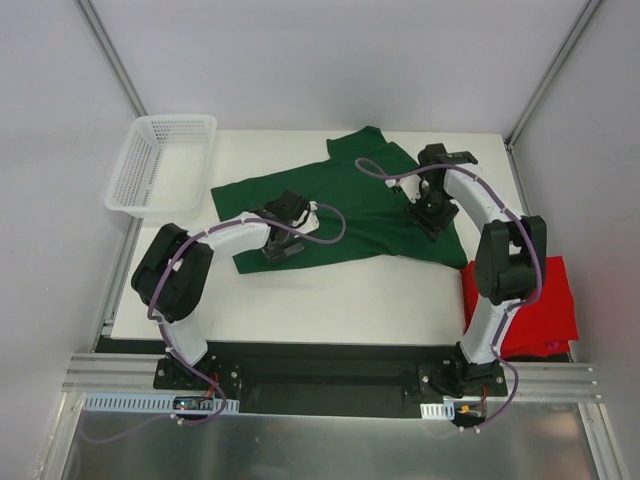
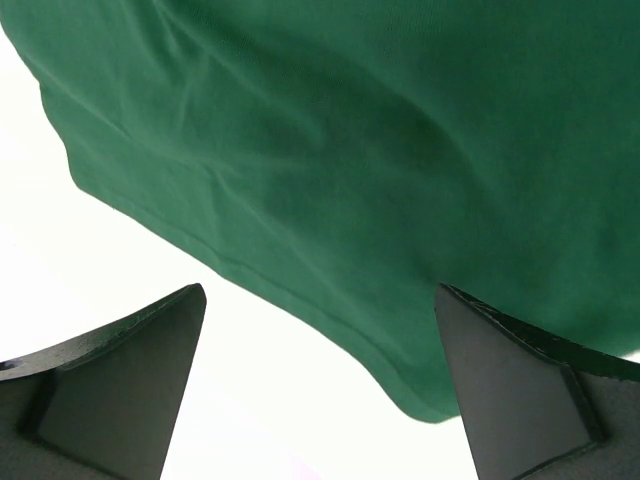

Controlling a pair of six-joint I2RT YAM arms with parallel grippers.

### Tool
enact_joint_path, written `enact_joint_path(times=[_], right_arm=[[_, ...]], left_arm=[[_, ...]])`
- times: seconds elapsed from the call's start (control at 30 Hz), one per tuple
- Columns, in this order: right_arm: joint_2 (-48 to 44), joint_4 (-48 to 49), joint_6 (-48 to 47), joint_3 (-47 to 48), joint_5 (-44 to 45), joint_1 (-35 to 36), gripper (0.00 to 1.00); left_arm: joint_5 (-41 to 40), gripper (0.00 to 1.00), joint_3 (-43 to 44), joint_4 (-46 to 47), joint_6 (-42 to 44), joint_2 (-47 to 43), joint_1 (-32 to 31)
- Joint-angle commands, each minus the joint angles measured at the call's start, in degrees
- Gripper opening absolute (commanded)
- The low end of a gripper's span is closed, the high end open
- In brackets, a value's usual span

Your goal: Fold and stack the t-shirts

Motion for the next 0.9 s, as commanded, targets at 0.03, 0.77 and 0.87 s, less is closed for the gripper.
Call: enact_joint_path(times=[0.03, 0.77, 0.87], right_arm=[[-9.04, -10.28, -5.94, -8.22, -7.48, 0.05, 0.50], [4.30, -11.00, -14.13, -13.43, -5.37, -3.55, 0.49], [5.01, -6.80, -12.28, -13.69, -1.60, -3.55, 0.50]], left_arm=[[-0.38, 0.99, -2.02, -2.49, -2.84, -5.69, -0.61], [-2.23, 0.99, -2.20, -3.98, -3.99, -5.87, -1.66], [-1.79, 0.99, -2.38, -3.98, -4.25, -5.52, -1.57]])
